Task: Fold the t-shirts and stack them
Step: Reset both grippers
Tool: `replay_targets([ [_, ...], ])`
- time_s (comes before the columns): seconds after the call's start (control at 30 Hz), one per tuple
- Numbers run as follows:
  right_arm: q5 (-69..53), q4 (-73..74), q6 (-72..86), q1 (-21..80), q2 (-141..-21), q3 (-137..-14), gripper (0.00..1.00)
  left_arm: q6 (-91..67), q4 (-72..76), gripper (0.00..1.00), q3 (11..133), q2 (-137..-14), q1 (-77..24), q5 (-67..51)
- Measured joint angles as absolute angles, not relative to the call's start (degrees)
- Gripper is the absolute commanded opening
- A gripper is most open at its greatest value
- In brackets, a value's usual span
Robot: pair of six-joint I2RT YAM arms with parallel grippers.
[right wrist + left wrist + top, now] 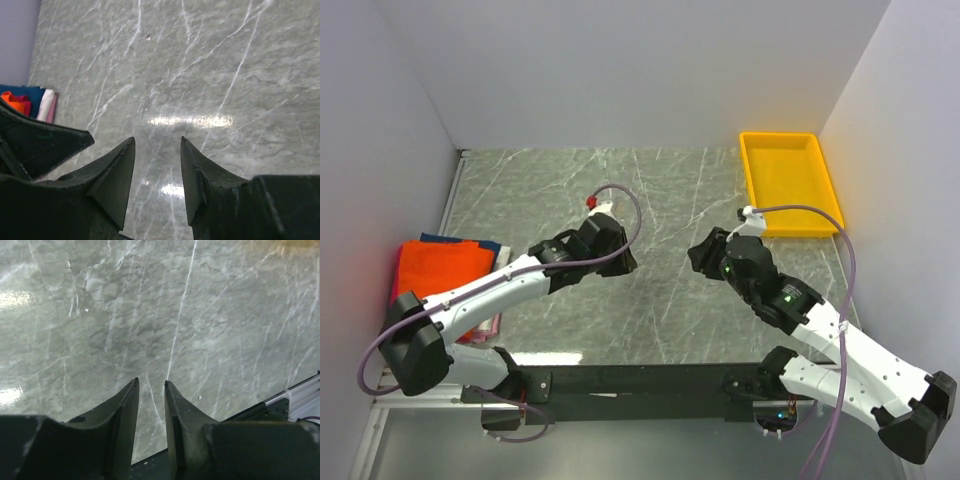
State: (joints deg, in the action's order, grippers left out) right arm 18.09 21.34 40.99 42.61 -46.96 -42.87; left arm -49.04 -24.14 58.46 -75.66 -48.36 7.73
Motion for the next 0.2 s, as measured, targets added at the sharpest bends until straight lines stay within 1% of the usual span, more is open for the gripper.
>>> replay_targets([
  [0.2, 20.40, 18.59, 40.05, 42.61, -47.11, -42.72, 0.49, -47.37, -22.72, 0.33, 58.19, -75.94, -48.36, 7.86],
])
